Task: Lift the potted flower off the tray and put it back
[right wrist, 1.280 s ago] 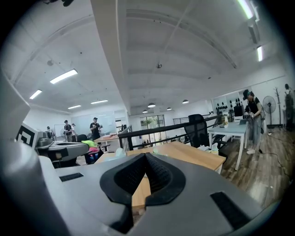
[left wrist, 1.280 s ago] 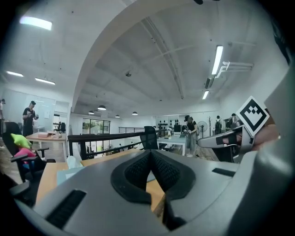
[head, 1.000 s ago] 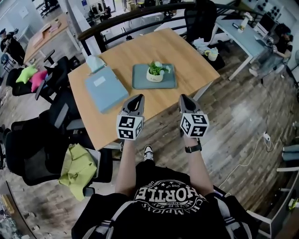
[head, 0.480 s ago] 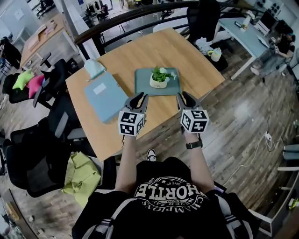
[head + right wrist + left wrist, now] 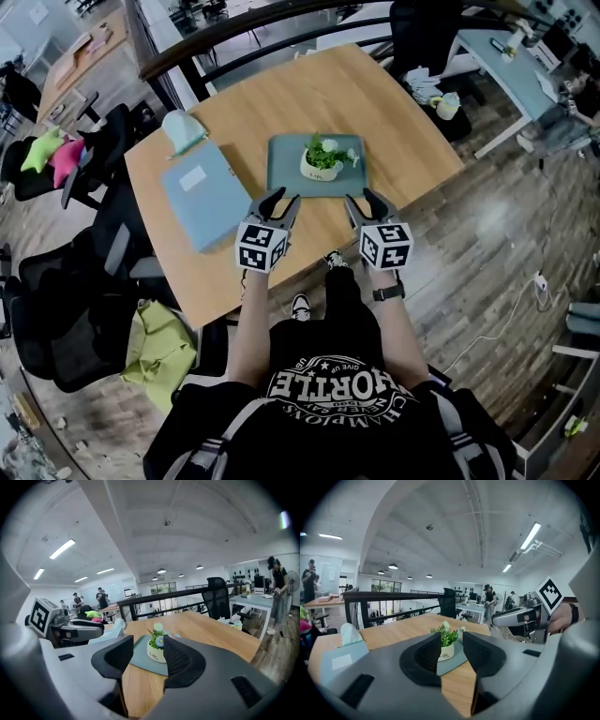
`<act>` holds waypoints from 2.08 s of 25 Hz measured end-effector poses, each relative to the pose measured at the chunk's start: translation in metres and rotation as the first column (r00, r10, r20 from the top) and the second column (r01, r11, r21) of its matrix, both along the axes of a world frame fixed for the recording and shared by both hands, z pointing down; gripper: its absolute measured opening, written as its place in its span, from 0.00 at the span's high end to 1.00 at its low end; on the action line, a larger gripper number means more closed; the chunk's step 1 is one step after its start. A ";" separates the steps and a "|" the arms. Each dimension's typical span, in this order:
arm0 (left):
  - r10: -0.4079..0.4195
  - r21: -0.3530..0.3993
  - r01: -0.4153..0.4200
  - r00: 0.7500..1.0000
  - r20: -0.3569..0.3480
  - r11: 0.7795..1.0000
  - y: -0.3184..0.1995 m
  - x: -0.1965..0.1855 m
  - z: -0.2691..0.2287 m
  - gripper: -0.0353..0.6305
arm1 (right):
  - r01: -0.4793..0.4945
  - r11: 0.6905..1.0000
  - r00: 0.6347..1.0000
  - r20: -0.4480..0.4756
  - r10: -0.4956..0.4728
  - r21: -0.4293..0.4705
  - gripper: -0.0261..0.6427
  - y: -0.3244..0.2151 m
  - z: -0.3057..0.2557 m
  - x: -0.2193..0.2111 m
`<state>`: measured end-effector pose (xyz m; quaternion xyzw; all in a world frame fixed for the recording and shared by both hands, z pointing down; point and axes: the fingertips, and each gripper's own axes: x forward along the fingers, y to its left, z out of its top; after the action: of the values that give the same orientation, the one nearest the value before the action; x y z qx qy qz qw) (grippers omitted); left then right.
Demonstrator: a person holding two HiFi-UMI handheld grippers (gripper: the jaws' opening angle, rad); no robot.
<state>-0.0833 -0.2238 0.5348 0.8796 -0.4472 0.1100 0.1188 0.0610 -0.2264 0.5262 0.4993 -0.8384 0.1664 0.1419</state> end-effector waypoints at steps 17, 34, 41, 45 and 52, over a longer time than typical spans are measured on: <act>0.121 -0.152 -0.103 0.986 0.116 0.983 -0.092 0.020 0.099 0.51 | 0.152 0.978 0.988 -0.004 -0.155 -0.141 0.48 -0.087 0.113 -0.006; 0.366 -0.262 -0.303 0.900 0.239 0.916 -0.135 0.033 0.170 0.46 | 0.264 0.945 0.963 -0.002 -0.270 -0.192 0.45 -0.138 0.181 -0.021; 0.450 -0.272 -0.383 0.857 0.252 0.883 -0.151 0.048 0.188 0.47 | 0.294 0.940 0.955 0.017 -0.296 -0.173 0.46 -0.149 0.190 -0.029; 0.455 -0.283 -0.383 0.852 0.259 0.879 -0.152 0.051 0.197 0.53 | 0.304 0.939 0.952 0.022 -0.305 -0.160 0.51 -0.153 0.190 -0.033; 0.403 -0.288 -0.327 0.875 0.267 0.900 -0.151 0.053 0.194 0.55 | 0.299 0.939 0.954 0.041 -0.296 -0.170 0.51 -0.154 0.190 -0.033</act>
<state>-0.0302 -0.3743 0.7290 0.8985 -0.2691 0.3239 0.1244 0.0285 -0.3803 0.7161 0.3514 -0.8873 0.2196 0.2023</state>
